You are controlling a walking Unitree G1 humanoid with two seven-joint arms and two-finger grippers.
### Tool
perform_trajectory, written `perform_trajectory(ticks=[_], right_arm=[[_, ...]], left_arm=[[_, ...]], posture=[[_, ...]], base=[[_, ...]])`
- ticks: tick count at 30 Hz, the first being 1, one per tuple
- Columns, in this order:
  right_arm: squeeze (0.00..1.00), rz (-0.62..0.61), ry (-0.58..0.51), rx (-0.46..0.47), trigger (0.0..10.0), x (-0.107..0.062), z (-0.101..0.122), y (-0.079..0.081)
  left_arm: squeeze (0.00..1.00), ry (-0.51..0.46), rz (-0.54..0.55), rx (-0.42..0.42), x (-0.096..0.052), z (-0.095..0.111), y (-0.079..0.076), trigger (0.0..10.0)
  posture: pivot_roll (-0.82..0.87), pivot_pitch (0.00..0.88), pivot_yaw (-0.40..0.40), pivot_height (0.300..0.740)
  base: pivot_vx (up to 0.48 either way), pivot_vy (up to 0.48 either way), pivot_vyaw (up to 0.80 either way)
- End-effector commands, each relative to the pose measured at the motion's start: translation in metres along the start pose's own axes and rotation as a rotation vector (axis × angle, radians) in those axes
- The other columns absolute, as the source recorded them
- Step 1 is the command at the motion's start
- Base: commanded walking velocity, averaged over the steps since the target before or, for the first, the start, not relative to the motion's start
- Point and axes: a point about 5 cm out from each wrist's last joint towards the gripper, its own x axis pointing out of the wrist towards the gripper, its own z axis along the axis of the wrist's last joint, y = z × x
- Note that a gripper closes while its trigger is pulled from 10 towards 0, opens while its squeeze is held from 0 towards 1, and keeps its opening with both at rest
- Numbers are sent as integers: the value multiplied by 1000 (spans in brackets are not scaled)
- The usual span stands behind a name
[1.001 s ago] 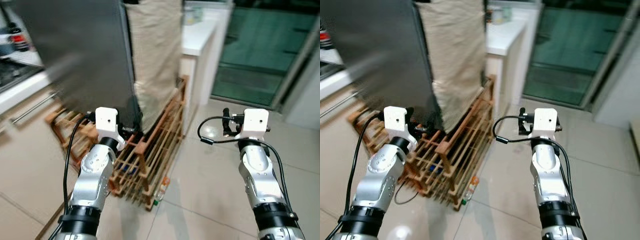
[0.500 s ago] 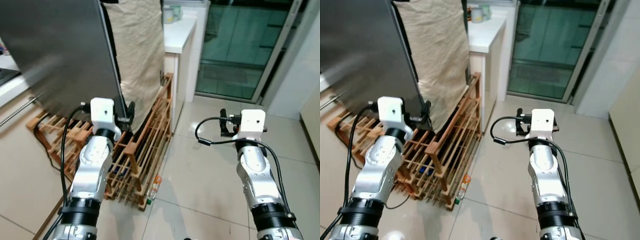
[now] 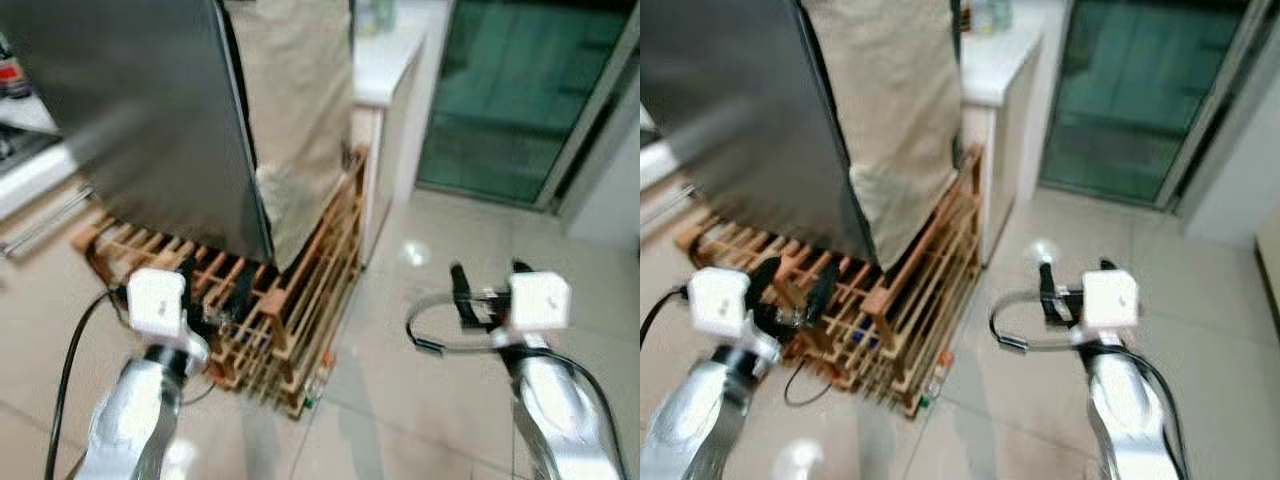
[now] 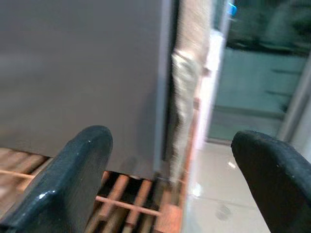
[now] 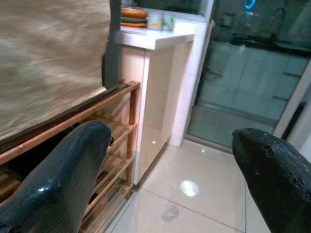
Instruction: Restocking fridge
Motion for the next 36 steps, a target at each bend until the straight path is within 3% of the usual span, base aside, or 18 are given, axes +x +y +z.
perform_trajectory(ticks=[1,2,4,7,13,20,26,32,36], right_arm=[[0,-9,11,-36,10000,-7,0,-7],[0,-9,11,-36,10000,-7,0,-7],[0,-43,16,-61,10000,-2,-4,-10],[0,-69,17,-60,10000,2,-5,-10],[0,-58,10,-62,10000,10,-3,-4],[0,-79,-30,-68,10000,25,7,-11],[0,-28,-44,-65,10000,32,10,0],[0,-21,-52,-60,10000,40,13,1],[0,-20,-62,-56,10000,45,16,2]], left_arm=[[0,0,54,-12,-1,4,5,10000],[0,0,54,-12,-1,4,5,10000],[0,1,135,64,6,0,10,10000],[0,-21,168,82,13,1,13,10000],[0,-44,73,42,20,9,1,10000],[0,-69,83,37,26,12,-2,10000],[0,-83,73,37,35,15,-5,10000],[0,-103,63,34,42,19,-9,10000],[0,-116,45,47,50,25,-11,10000]], posture=[[-127,0,45,740],[-127,0,45,740],[-124,0,39,740],[-123,0,39,740],[-127,0,52,740],[-137,0,56,740],[-138,0,49,740],[-141,0,51,740],[-140,0,52,740]], base=[[0,0,0],[0,0,0],[0,0,0],[0,0,0],[59,0,0],[462,0,0],[480,0,0],[480,0,0],[0,0,0]])
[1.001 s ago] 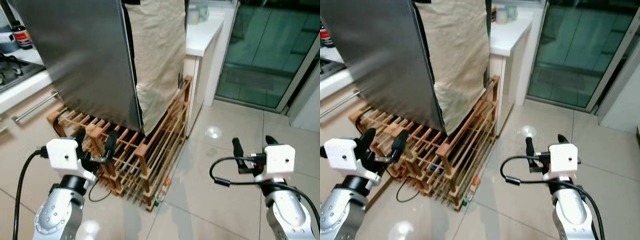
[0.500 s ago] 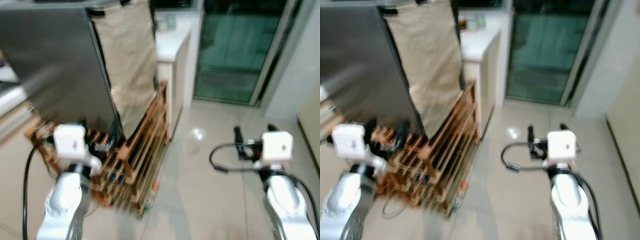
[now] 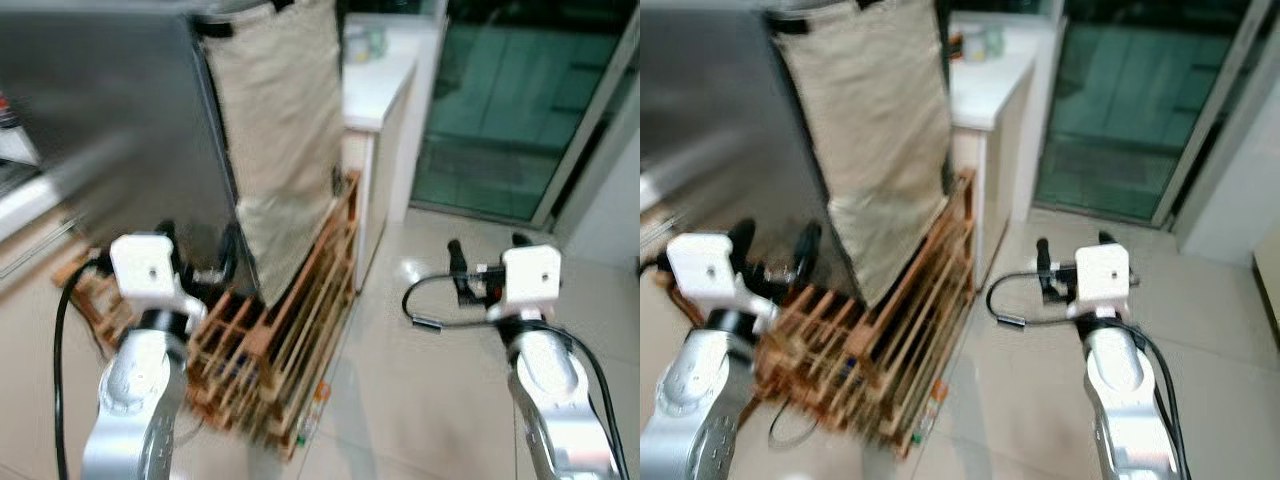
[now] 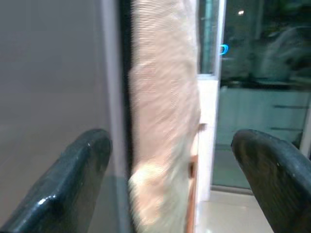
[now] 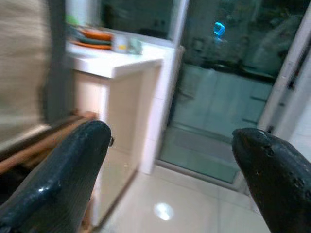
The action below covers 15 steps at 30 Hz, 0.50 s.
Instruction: Restocking fridge
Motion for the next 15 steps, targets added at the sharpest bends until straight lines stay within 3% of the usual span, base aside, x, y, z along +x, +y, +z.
perform_trajectory(ticks=[1,6,15], right_arm=[[0,22,-36,11,10000,5,8,8],[0,30,-42,17,10000,9,10,11],[0,47,-38,31,10000,13,8,18]], left_arm=[[0,2,22,25,3,4,9,10000],[0,-13,67,37,12,9,16,10000],[0,-7,3,6,30,15,7,10000]], posture=[[-140,0,51,740],[-140,0,55,740],[-135,0,53,740]], base=[[0,0,0],[0,0,0],[0,0,0]])
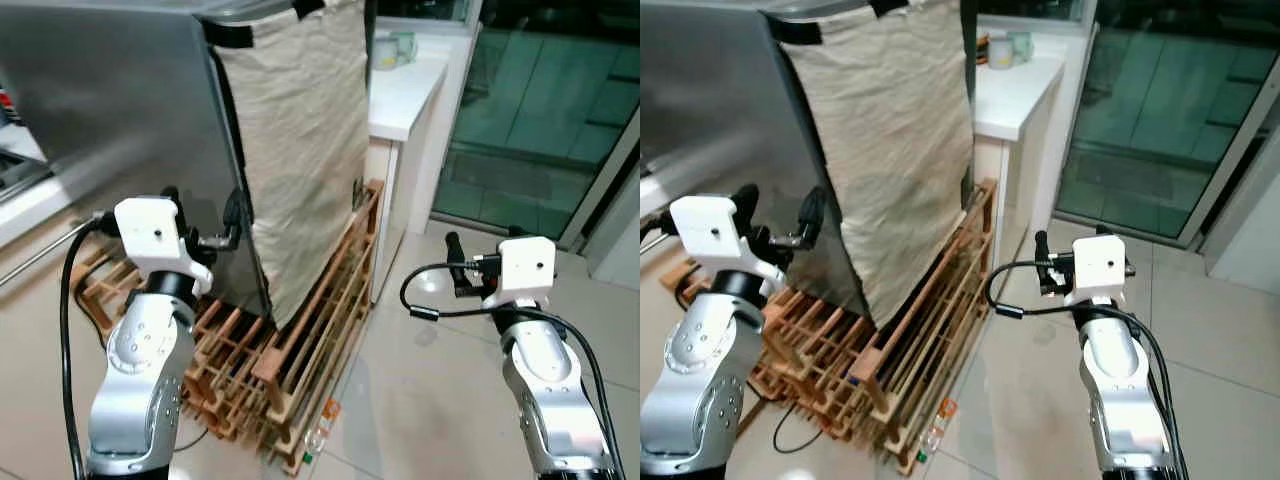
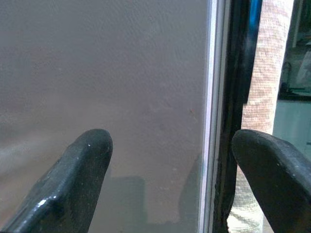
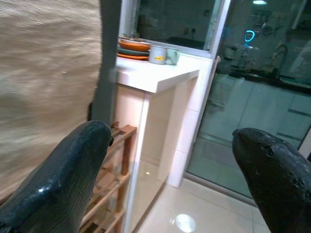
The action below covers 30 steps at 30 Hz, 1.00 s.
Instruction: Restocking fridge
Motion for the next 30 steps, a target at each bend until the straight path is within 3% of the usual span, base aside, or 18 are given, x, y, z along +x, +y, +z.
perform_trajectory(ticks=[1,7,14,23,27,30], right_arm=[[0,7,-17,-3,10000,4,3,2],[0,-26,-15,-1,10000,11,4,-6],[0,-51,-23,-6,10000,13,5,-12],[0,-45,-7,-11,10000,10,1,-12],[0,-40,-4,-12,10000,9,-1,-11],[0,-37,-3,-13,10000,9,-1,-10]], left_arm=[[0,40,-42,-12,7,-5,-5,10000],[0,164,-20,-81,23,-23,-5,10000],[0,172,-31,-115,24,-21,-8,10000],[0,206,-105,-91,8,-24,-13,10000],[0,251,-128,-142,-8,-30,-16,10000],[0,249,-131,-144,-9,-30,-18,10000]], posture=[[-133,0,51,740],[-141,0,62,740],[-151,0,71,740],[-146,0,71,740],[-142,0,69,740],[-138,0,65,740]], base=[[0,0,0],[0,0,0],[0,0,0],[0,0,0],[0,0,0],[0,0,0]])
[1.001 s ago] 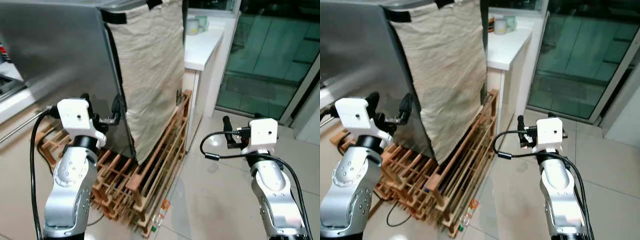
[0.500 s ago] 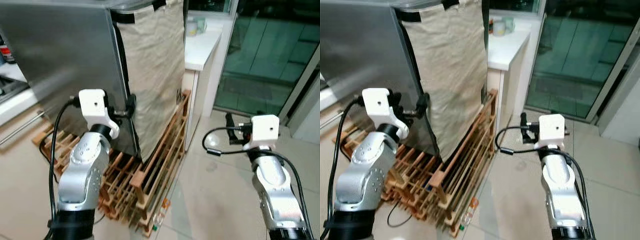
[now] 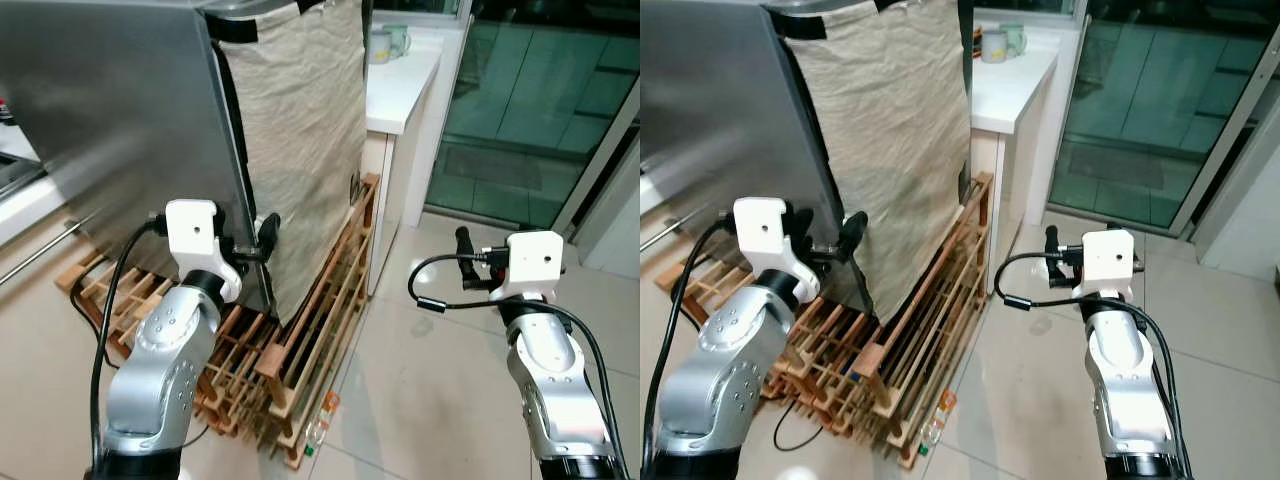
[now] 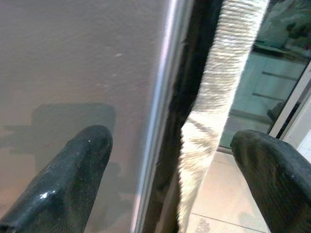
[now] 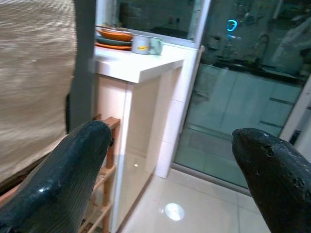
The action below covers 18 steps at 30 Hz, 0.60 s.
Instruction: Restocking fridge
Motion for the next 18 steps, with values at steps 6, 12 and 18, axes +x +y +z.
perform_trajectory(ticks=[6,12,18], right_arm=[[0,23,-2,-3,10000,0,-2,5],[0,27,-4,-7,10000,0,-2,4],[0,27,-2,-11,10000,0,-3,3]], left_arm=[[0,-49,-22,-14,4,12,-5,10000],[0,-47,-51,-45,6,15,-10,10000],[0,-42,-86,-82,10,15,-16,10000]], posture=[[-137,0,60,740],[-143,0,60,740],[-150,0,60,740]], base=[[0,0,0],[0,0,0],[0,0,0]])
